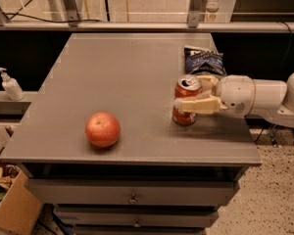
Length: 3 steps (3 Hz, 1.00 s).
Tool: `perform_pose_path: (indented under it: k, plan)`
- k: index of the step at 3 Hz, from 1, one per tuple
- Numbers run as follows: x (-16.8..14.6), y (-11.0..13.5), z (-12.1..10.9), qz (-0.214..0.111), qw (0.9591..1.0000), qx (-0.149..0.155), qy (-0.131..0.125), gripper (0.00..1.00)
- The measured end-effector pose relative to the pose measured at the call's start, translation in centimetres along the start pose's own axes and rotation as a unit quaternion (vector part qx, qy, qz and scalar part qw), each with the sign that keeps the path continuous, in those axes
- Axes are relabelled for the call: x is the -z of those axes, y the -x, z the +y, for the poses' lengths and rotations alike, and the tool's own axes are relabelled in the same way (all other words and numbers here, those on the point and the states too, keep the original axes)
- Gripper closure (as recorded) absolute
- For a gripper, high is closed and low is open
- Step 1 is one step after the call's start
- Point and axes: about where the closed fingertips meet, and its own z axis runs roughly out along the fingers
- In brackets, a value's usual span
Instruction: Place coke can upright
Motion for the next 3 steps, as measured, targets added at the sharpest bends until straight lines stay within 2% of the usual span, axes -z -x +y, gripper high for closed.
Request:
perform_pose_path:
  k: [2, 3]
  plan:
    - [0.4, -0.42, 0.17, 0.006, 0.9999, -0.01, -0.004, 0.13]
    - [0.7, -0.37, 0.34, 0.012, 0.9998, -0.013, -0.007, 0.0]
